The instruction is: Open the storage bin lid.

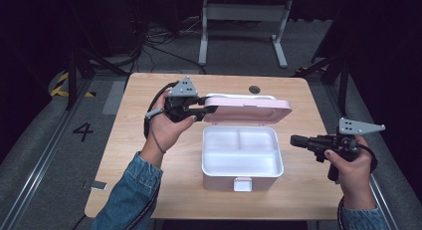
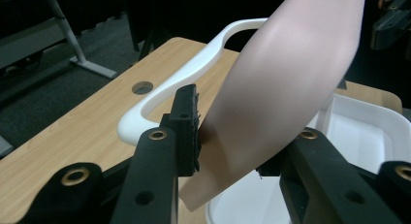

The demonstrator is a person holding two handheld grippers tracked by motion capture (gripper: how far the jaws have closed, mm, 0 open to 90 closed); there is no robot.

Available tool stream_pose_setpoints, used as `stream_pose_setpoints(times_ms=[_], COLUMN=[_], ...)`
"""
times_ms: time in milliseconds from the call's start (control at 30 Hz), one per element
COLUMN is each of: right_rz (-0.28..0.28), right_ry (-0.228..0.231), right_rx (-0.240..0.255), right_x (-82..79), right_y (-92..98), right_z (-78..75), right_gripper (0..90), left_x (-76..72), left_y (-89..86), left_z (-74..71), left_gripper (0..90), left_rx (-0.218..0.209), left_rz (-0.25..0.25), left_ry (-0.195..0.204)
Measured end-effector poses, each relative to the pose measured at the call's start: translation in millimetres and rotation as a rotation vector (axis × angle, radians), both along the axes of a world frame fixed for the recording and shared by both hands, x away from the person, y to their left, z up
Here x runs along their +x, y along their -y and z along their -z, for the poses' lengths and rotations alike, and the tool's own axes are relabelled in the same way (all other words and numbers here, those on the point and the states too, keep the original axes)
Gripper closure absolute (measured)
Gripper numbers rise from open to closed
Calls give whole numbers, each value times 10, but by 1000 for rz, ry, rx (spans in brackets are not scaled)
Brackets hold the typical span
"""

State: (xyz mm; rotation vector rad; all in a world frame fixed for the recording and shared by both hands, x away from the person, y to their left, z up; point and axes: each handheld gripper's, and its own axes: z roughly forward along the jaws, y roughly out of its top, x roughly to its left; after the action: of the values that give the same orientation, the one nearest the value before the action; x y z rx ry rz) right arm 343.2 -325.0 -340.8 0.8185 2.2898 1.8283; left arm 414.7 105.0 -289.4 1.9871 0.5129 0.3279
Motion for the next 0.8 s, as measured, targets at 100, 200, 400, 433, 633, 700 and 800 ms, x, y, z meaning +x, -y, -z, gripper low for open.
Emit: stream_pose_setpoints(times_ms=[100, 200, 400, 433, 633, 700, 800], right_rz=[5, 11, 24, 33, 39, 45, 58], right_ry=[1, 2, 0, 1, -7, -9, -10], right_rx=[1, 1, -9, -12, -17, -23, -29], right_x=[-14, -26, -45, -46, -47, -49, -47], right_y=[19, 35, 72, 82, 95, 104, 128], right_z=[2, 5, 12, 18, 33, 36, 48], right_gripper=[900, 900, 900, 900, 900, 900, 900], left_x=[44, 89, 167, 196, 274, 302, 355], left_y=[-3, -9, -15, -15, 2, 10, 15], left_z=[-4, -3, 20, 22, 7, 6, 9], left_gripper=[697, 705, 716, 717, 727, 731, 735], left_rx=[-6, -19, -58, -65, -55, -56, -53], left_rz=[-3, -6, -16, -24, -43, -54, -62], left_ry=[-9, -18, -38, -45, -58, -75, -77])
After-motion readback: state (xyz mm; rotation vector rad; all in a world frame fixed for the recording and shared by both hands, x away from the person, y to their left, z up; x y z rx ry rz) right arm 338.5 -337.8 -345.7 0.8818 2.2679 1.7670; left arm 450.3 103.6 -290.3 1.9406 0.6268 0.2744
